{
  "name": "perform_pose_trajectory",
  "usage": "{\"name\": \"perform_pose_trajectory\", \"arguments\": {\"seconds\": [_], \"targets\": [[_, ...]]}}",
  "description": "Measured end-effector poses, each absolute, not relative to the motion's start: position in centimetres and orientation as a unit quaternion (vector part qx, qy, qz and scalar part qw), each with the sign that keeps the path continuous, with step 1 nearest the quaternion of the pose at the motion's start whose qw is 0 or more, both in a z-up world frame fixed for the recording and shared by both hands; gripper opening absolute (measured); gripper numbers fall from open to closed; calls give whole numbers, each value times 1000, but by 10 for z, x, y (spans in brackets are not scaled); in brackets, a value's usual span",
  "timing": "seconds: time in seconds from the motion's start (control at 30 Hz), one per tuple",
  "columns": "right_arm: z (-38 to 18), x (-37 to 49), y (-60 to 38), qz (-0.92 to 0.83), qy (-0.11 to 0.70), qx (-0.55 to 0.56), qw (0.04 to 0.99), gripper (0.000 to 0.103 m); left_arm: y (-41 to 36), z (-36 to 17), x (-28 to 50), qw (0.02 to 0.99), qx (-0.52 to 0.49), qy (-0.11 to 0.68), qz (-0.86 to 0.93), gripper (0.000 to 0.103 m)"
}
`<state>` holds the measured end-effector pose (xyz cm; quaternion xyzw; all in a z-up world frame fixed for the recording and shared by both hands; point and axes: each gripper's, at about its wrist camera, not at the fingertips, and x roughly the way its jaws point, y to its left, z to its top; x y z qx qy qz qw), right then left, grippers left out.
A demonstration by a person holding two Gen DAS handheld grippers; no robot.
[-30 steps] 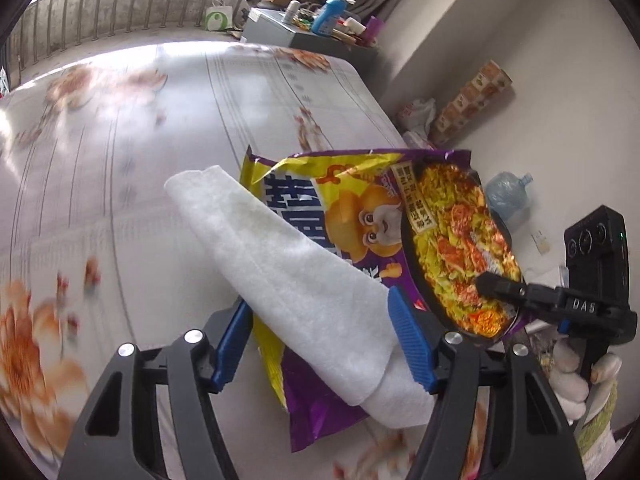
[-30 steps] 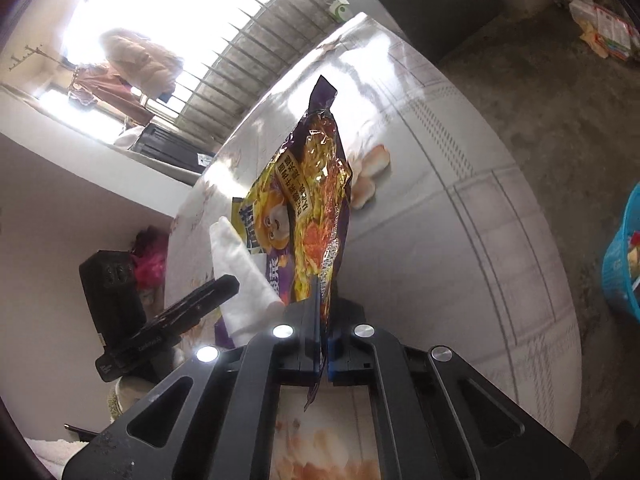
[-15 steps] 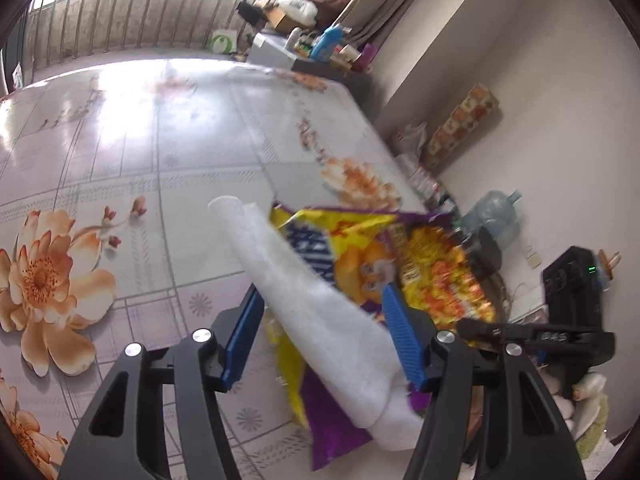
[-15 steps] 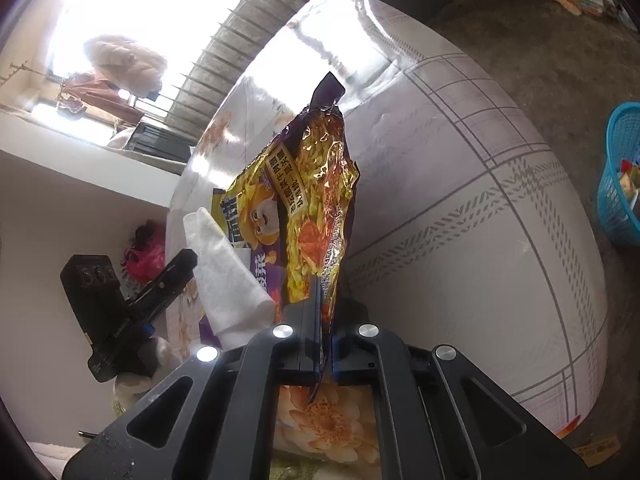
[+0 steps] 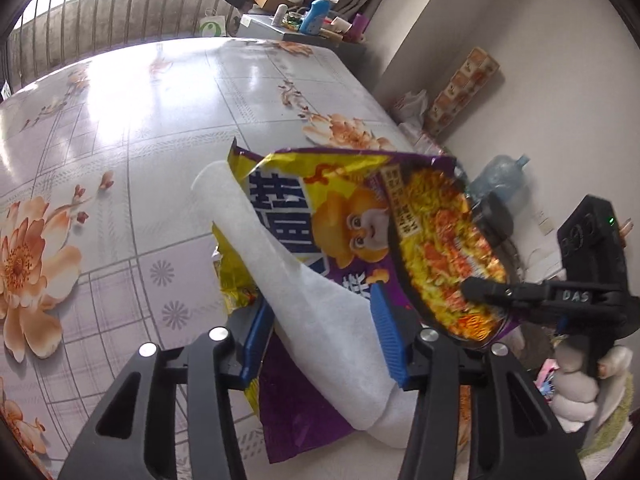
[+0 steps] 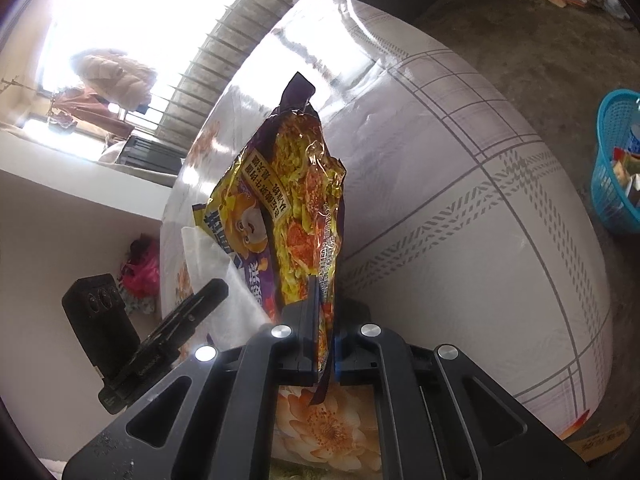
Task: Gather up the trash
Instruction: 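Grasp the white tissue with the left gripper while the right gripper grasps the snack bag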
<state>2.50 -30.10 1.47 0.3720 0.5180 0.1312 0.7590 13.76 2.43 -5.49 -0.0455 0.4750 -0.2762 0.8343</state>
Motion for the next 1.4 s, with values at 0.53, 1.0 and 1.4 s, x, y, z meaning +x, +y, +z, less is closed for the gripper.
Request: {"name": "perform_pose_trajectory", "arguments": {"seconds": [0.53,1.0,1.4], "targets": [[16,26,-310,109,514,372,765,25,-4,-63,131,861,78,442,-238,34],[18,30,-311,111,508,373,769,40,-9,-65,127,863,83,441,-234,34],[19,36,-280,121,517,327,782,19,2,-66,131,869,60,434,-231,22]]}}
